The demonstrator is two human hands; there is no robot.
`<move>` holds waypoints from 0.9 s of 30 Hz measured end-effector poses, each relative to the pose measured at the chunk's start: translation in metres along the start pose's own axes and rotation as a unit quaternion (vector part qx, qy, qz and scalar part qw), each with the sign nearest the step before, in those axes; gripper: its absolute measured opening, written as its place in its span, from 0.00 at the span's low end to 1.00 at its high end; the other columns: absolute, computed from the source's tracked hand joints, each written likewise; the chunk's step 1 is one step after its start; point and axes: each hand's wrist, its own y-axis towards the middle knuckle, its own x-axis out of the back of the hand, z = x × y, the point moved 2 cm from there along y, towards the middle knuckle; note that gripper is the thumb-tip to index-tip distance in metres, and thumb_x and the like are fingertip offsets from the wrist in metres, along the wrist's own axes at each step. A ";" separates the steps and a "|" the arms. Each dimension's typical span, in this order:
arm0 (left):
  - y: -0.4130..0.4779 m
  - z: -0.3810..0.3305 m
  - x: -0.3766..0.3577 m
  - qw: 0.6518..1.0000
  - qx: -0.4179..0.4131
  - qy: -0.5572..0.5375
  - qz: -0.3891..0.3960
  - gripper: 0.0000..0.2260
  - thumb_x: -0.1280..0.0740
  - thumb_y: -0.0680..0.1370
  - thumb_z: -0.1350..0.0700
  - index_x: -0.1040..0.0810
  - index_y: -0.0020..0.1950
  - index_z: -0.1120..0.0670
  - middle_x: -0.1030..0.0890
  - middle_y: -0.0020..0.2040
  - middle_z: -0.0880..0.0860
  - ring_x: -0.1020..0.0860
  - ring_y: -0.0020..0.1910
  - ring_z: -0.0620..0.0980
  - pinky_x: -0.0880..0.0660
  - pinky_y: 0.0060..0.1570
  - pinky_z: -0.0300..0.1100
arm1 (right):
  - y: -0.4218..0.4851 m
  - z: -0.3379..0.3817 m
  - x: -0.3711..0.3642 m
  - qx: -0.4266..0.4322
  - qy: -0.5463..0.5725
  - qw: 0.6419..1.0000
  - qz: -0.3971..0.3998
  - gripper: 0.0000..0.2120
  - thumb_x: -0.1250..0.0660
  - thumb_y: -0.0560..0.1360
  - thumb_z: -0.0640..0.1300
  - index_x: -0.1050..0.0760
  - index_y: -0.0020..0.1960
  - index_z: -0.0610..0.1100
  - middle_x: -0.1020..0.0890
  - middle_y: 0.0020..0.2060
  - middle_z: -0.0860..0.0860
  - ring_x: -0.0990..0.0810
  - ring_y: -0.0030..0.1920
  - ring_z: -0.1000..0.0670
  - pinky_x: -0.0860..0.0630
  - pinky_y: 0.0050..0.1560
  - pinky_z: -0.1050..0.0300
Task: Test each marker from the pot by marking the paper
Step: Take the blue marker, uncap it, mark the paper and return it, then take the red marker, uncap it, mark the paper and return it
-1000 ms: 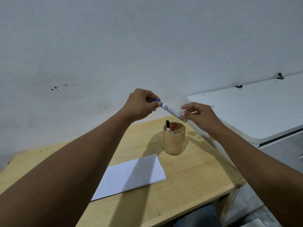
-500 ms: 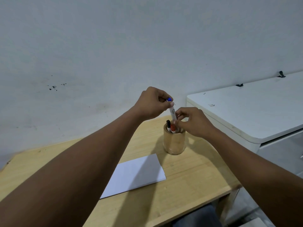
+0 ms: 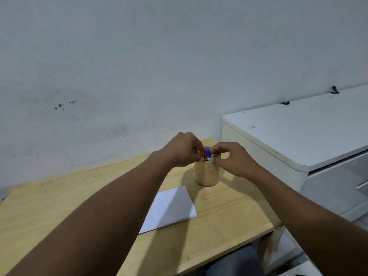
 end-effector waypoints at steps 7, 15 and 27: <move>-0.008 0.008 0.031 0.989 0.018 -0.063 -0.129 0.07 0.26 0.75 0.51 0.13 0.48 0.54 0.14 0.39 0.49 0.16 0.41 0.45 0.21 0.43 0.39 | 0.005 0.024 0.010 0.002 0.039 0.999 -0.020 0.12 0.25 0.71 0.40 0.16 0.53 0.50 0.14 0.53 0.53 0.20 0.57 0.53 0.26 0.54 0.57; -0.049 0.031 0.108 0.925 0.076 -0.323 -0.183 0.09 0.28 0.78 0.57 0.17 0.50 0.64 0.13 0.43 0.60 0.12 0.42 0.53 0.16 0.45 0.47 | 0.027 0.102 -0.013 0.071 0.074 0.995 0.009 0.11 0.23 0.73 0.44 0.17 0.55 0.46 0.13 0.46 0.53 0.16 0.40 0.59 0.22 0.39 0.67; -0.159 0.126 0.112 0.807 0.163 -0.527 -0.211 0.06 0.29 0.79 0.57 0.17 0.50 0.60 0.16 0.42 0.58 0.13 0.43 0.56 0.18 0.45 0.43 | 0.014 0.174 -0.106 -0.067 0.416 0.889 0.178 0.12 0.30 0.79 0.48 0.19 0.54 0.40 0.14 0.42 0.41 0.14 0.39 0.45 0.23 0.44 0.53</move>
